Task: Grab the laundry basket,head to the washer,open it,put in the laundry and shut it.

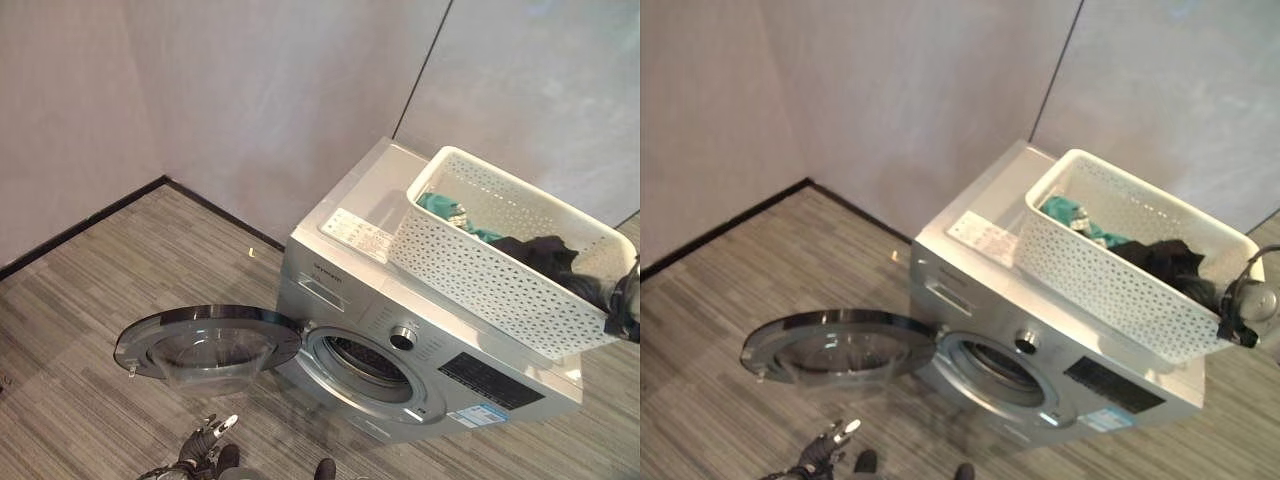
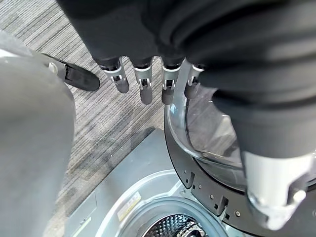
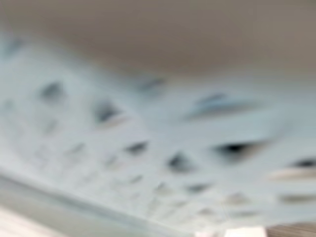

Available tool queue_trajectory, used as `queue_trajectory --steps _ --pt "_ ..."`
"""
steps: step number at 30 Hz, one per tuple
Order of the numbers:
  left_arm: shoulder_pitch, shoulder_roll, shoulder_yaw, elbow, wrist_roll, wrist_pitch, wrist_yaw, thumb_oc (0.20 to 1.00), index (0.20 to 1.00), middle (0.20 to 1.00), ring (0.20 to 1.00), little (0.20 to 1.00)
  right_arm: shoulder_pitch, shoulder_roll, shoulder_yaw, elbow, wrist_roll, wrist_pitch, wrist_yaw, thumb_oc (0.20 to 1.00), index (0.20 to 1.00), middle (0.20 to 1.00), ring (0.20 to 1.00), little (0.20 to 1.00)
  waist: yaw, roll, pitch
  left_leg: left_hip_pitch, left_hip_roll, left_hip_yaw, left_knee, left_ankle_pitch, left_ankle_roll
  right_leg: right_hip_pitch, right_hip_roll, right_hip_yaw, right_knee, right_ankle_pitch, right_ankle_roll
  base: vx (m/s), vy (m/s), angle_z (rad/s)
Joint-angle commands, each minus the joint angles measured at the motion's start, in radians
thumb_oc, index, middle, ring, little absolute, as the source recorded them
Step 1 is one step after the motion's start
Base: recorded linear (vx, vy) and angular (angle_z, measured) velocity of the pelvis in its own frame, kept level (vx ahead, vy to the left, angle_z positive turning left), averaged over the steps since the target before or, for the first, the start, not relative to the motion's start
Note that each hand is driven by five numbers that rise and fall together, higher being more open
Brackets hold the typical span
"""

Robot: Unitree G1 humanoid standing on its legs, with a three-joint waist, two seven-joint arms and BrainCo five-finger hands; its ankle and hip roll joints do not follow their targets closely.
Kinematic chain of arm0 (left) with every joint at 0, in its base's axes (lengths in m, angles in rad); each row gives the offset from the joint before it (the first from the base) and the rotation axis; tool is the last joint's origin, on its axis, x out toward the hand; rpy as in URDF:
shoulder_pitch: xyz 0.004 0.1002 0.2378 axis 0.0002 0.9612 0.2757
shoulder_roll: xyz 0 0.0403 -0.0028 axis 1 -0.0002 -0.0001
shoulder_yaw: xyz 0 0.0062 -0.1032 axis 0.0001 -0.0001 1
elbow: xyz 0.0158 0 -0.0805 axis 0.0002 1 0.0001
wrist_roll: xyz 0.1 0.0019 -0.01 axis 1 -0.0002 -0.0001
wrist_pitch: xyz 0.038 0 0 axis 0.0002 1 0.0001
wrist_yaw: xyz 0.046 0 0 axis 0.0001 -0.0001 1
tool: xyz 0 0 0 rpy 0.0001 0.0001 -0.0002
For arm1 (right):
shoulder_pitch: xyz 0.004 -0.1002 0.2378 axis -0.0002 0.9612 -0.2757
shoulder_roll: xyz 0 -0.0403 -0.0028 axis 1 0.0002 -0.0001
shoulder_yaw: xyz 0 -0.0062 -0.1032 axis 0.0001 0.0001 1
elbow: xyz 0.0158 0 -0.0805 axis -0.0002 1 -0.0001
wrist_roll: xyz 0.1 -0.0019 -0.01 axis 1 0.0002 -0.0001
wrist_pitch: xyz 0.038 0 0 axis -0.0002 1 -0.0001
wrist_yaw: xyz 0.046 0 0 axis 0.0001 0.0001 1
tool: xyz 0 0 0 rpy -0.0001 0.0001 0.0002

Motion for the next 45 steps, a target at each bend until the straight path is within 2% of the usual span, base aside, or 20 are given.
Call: queue_trajectory --steps 1,4,5,6,7,8,10,15,21,28,39,45 --pt "-0.047 0.007 -0.016 -0.008 0.010 -0.036 0.018 1.000 1.000 1.000 1.000 1.000 -0.107 -0.005 0.016 0.097 -0.069 0.026 -0.171 0.200 0.200 0.200 0.200 0.200 0.025 -0.006 -0.011 0.007 0.073 0.018 0.067 -0.098 -0.018 -0.021 -0.112 -0.040 0.144 -0.124 0.075 -0.01 0.024 -0.06" --pt "-0.048 0.008 -0.021 -0.016 0.004 -0.035 0.021 1.000 1.000 1.000 1.000 1.000 -0.146 0.021 0.022 0.144 -0.097 0.035 -0.198 0.200 0.200 0.200 0.200 0.200 0.029 -0.001 -0.010 0.006 0.069 0.020 0.067 -0.100 -0.015 -0.021 -0.113 -0.038 0.137 -0.118 0.075 0.00 0.007 -0.02" --pt "-0.046 0.007 -0.021 -0.021 0.001 -0.034 0.023 1.000 1.000 1.000 1.000 1.000 -0.160 0.034 0.032 0.158 -0.108 0.038 -0.200 0.401 0.401 0.401 0.401 0.401 0.030 0.001 -0.009 0.005 0.068 0.021 0.067 -0.101 -0.014 -0.020 -0.113 -0.037 0.131 -0.115 0.075 0.00 0.000 0.00" --pt "-0.040 0.008 -0.027 -0.034 -0.006 -0.030 0.019 1.000 1.000 1.000 1.000 1.000 -0.172 0.045 0.044 0.164 -0.127 0.041 -0.203 0.536 0.536 0.536 0.536 0.536 0.033 0.003 -0.005 0.000 0.064 0.020 0.070 -0.101 -0.013 -0.020 -0.113 -0.035 0.123 -0.109 0.076 0.00 0.000 0.00" --pt "-0.039 0.007 -0.031 -0.036 -0.007 -0.029 0.017 1.000 1.000 1.000 1.000 1.000 -0.172 0.052 0.046 0.165 -0.131 0.045 -0.204 0.598 0.598 0.598 0.598 0.598 0.033 0.004 -0.003 -0.003 0.062 0.018 0.072 -0.102 -0.012 -0.020 -0.114 -0.034 0.121 -0.108 0.075 0.00 0.000 0.00" --pt "-0.039 0.007 -0.031 -0.036 -0.007 -0.029 0.017 1.000 1.000 1.000 1.000 1.000 -0.173 0.052 0.046 0.166 -0.131 0.045 -0.204 0.752 0.752 0.752 0.752 0.752 0.033 0.004 -0.003 -0.004 0.062 0.018 0.073 -0.102 -0.012 -0.020 -0.114 -0.034 0.121 -0.108 0.075 0.00 0.000 0.00" --pt "-0.036 0.006 -0.039 -0.038 -0.006 -0.027 0.015 1.000 1.000 1.000 1.000 1.000 -0.179 0.066 0.053 0.163 -0.140 0.045 -0.214 1.000 1.000 1.000 1.000 1.000 0.034 0.004 0.002 -0.009 0.061 0.015 0.076 -0.104 -0.011 -0.021 -0.114 -0.033 0.119 -0.106 0.074 0.00 0.000 0.00" --pt "-0.031 0.010 -0.048 -0.053 -0.005 -0.027 0.017 1.000 1.000 1.000 1.000 1.000 -0.195 0.103 0.083 0.193 -0.153 0.043 -0.222 1.000 1.000 1.000 1.000 1.000 0.045 0.002 0.018 -0.018 0.059 0.012 0.088 -0.107 -0.009 -0.025 -0.112 -0.030 0.117 -0.104 0.074 0.00 -0.006 -0.02" --pt "-0.045 0.014 -0.073 -0.047 0.003 -0.029 0.019 1.000 1.000 1.000 1.000 1.000 -0.328 0.118 0.172 0.260 -0.147 0.040 -0.227 1.000 1.000 1.000 1.000 1.000 0.058 -0.013 0.022 -0.027 0.063 0.008 0.097 -0.110 -0.009 -0.024 -0.110 -0.031 0.120 -0.106 0.072 0.00 -0.004 -0.04" --pt "-0.077 0.026 -0.098 -0.056 -0.012 -0.031 0.026 1.000 1.000 1.000 1.000 1.000 -0.530 0.151 0.216 0.476 -0.099 0.052 -0.277 1.000 1.000 1.000 1.000 1.000 0.095 -0.041 0.021 -0.043 0.062 0.000 0.125 -0.125 -0.008 -0.022 -0.104 -0.037 0.115 -0.104 0.073 0.02 -0.014 0.00" --pt "-0.073 0.039 -0.105 -0.011 0.022 -0.020 0.016 1.000 1.000 1.000 1.000 1.000 -0.572 0.116 0.242 0.552 -0.085 0.067 -0.250 1.000 1.000 1.000 1.000 1.000 0.110 -0.054 0.014 -0.048 0.061 -0.007 0.140 -0.135 -0.010 -0.013 -0.097 -0.044 0.119 -0.115 0.069 0.04 -0.015 0.06" --pt "-0.067 0.059 -0.112 -0.081 -0.012 -0.027 0.020 1.000 1.000 1.000 1.000 1.000 -0.575 0.089 0.243 0.597 -0.091 0.082 -0.254 1.000 1.000 1.000 1.000 1.000 0.124 -0.037 0.051 -0.090 0.066 -0.028 0.142 -0.114 -0.017 -0.040 -0.096 -0.058 0.122 -0.119 0.062 -0.03 -0.041 0.02"
